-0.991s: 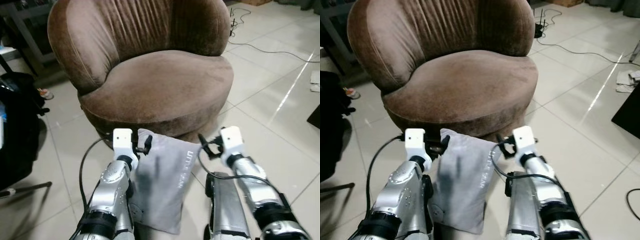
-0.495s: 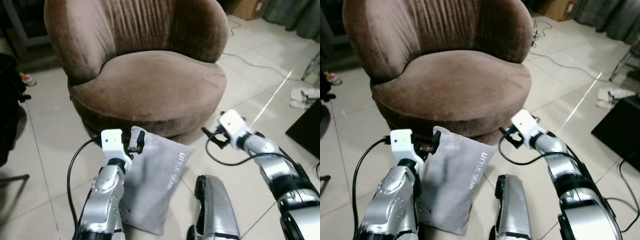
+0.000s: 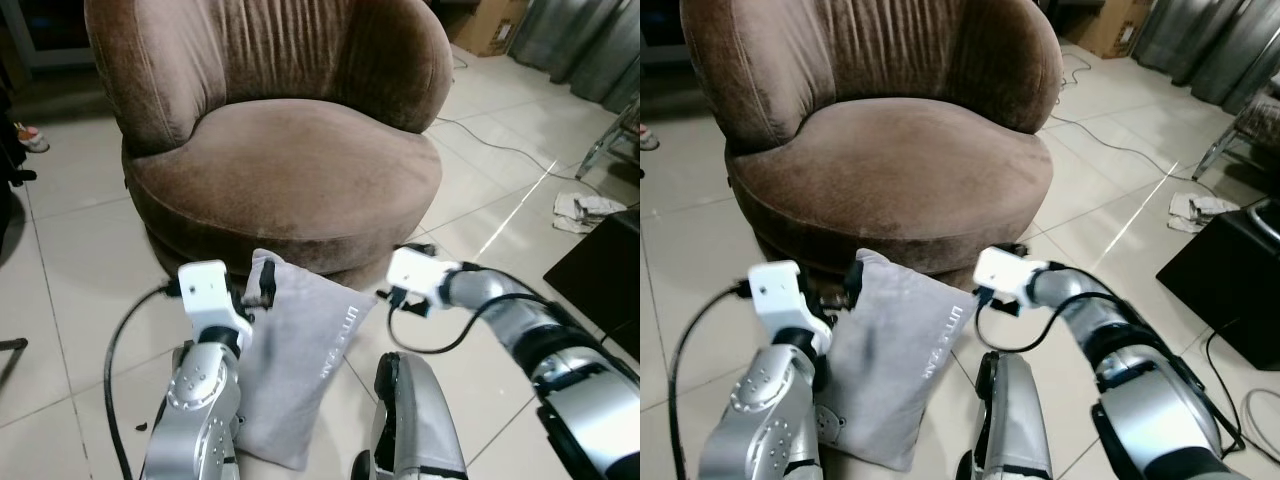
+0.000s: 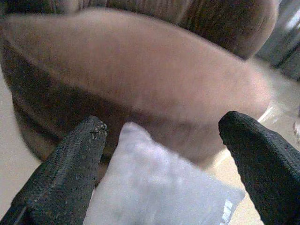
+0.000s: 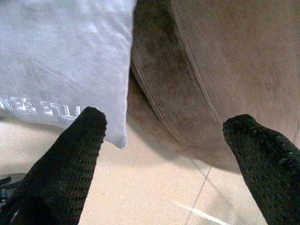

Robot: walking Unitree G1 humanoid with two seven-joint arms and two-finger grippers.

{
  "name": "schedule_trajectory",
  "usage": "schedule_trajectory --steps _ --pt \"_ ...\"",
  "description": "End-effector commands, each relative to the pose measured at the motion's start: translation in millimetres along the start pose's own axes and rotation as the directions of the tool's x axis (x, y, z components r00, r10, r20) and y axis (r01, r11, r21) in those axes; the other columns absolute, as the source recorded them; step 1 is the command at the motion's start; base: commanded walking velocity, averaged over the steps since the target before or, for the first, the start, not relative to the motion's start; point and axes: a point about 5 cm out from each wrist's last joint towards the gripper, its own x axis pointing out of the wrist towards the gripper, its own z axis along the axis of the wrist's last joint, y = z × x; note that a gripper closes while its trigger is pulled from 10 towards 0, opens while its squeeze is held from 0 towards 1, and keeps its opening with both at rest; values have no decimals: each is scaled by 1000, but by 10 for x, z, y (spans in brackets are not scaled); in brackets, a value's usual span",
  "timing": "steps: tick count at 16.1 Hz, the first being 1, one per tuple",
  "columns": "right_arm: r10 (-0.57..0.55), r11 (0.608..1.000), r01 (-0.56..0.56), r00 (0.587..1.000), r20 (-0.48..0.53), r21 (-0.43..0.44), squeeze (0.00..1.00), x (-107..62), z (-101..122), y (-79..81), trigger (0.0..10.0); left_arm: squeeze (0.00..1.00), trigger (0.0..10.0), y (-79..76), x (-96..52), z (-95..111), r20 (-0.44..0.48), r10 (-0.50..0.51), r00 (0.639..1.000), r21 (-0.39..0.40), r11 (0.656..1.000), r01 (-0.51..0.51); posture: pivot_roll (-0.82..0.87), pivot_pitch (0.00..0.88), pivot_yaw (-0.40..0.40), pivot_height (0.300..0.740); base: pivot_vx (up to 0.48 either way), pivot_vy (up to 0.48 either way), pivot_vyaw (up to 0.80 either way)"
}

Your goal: Move the pillow to the sofa from floor

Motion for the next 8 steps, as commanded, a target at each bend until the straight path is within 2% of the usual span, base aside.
schedule_trajectory --steps 1,4,5,8 --pt "7 998 -10 999 -40 -62 0 -8 -26 -28 10000 0 10000 -292 -49 23 -7 -48 999 -87 995 47 80 0 -227 455 0 0 0" --pt "30 990 -38 997 -64 -138 0 59 41 -8 10000 0 10000 -351 -131 162 14 -52 999 -88 995 53 100 7 -242 455 0 0 0" --pt "36 988 -46 997 -68 -150 0 62 42 -2 10000 0 10000 -369 -180 198 15 -46 999 -90 995 47 108 33 -255 455 0 0 0" --pt "69 973 -85 994 -80 -214 0 106 87 43 10000 0 10000 -354 -378 164 -23 -6 1000 -101 995 4 123 106 -285 455 0 0 0"
